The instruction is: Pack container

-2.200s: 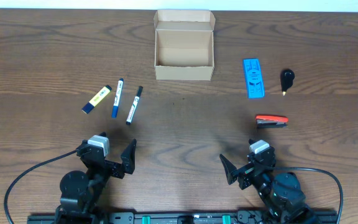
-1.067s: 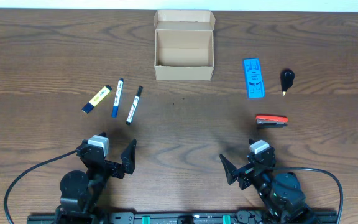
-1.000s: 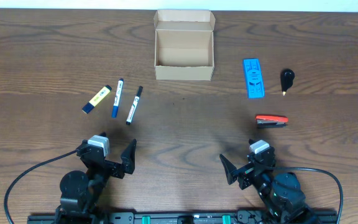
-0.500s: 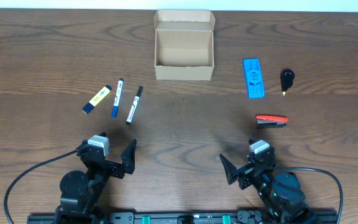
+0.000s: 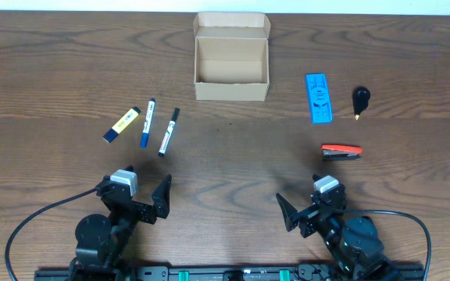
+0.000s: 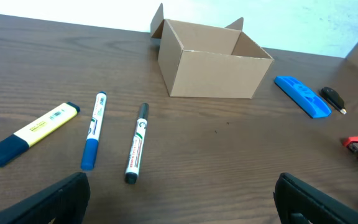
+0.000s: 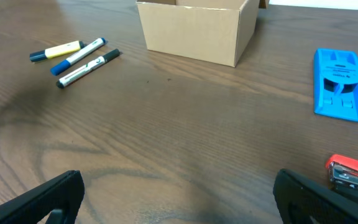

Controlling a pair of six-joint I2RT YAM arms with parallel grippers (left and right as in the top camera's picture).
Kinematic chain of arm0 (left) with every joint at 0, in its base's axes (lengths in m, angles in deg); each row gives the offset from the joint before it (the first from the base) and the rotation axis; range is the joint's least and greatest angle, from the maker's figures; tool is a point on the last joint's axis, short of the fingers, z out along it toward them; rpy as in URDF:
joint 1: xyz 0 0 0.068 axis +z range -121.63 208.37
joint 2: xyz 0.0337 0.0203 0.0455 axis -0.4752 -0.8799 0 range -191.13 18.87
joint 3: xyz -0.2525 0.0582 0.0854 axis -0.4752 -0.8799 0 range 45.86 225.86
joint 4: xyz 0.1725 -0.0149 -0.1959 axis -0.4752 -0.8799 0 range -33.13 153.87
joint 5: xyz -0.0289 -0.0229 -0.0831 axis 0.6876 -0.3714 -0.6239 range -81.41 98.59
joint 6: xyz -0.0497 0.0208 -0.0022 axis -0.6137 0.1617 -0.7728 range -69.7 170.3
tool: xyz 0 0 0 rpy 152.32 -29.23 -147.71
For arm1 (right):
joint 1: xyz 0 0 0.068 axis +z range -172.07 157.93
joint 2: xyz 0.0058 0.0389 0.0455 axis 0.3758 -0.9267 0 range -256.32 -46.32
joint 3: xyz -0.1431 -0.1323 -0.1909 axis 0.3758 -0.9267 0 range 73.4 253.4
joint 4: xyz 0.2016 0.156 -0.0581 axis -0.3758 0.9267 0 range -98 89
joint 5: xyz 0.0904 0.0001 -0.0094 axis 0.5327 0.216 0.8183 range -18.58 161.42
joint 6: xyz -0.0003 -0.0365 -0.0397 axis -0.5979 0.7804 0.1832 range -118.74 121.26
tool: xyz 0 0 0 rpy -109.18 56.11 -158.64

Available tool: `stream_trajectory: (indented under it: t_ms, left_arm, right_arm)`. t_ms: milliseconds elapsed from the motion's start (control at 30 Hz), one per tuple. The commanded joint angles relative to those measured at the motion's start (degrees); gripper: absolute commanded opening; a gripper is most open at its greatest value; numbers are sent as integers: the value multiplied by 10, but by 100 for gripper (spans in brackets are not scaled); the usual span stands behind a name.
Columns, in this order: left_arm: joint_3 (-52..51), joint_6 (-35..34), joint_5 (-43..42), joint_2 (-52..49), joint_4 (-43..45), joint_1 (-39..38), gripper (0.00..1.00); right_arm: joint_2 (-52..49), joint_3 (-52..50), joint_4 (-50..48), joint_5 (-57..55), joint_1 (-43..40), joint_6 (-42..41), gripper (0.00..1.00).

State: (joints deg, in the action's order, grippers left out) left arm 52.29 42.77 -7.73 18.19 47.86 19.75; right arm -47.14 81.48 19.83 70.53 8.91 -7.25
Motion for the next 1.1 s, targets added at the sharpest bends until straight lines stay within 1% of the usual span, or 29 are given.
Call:
stream_trajectory:
  t_ms: [0,33,133,233,367,433,500,600,700,800,933,1067]
  left_arm:
    - [-14,-2,0,4,-1,5,95]
    - [-14,-2,0,4,-1,5,95]
    - [-14,-2,0,4,-1,5,95]
    - [-14,-2,0,4,-1,5,95]
    - [-14,-2,0,4,-1,5,95]
    - [-14,-2,0,4,-1,5,96]
    - [-14,-2,0,4,-1,5,95]
    - [-14,-2,0,4,-1,5,95]
    - [-14,-2,0,4,-1,5,95]
    - [-14,-2,0,4,-1,5,95]
    - [-14,-2,0,4,-1,5,95]
    - [-14,-2,0,4,-1,5,95]
  right_arm:
    - [5,-3,-2,1,5,-26,99]
    - [5,-3,-2,1,5,-68,99]
    - [5,-3,-2,1,5,-154,99]
    - [5,-3,0,4,5,-204,99]
    - [5,-3,-9,5,5,-239,99]
    - [4,-3,-27,5,5,-240,99]
    - [1,-3,-53,13,5,-225,99]
    - [-29,0,-122,34,5,-220,99]
    - [-100,23,-175,42,4,-204,99]
    - [-208,82,-179,42,0,-158,99]
    - [-376,191,-179,42,-11,-111,99]
    - [-541,316,-177,41,-30,-96,99]
